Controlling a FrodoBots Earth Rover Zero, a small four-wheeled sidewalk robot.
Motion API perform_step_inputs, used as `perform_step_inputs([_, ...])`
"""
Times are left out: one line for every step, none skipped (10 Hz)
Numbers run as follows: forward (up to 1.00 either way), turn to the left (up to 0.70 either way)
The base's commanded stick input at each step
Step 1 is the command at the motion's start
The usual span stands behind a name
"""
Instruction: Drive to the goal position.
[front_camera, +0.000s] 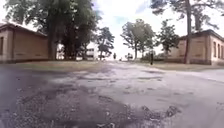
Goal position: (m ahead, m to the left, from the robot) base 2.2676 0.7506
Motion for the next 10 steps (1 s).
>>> perform_step_inputs([0.7,0.0])
perform_step_inputs([0.7,0.0])
perform_step_inputs([0.7,0.0])
perform_step_inputs([0.7,0.0])
perform_step_inputs([0.7,0.0])
perform_step_inputs([0.7,0.0])
perform_step_inputs([0.7,0.0])
perform_step_inputs([0.7,0.0])
perform_step_inputs([0.7,0.0])
perform_step_inputs([0.7,0.0])
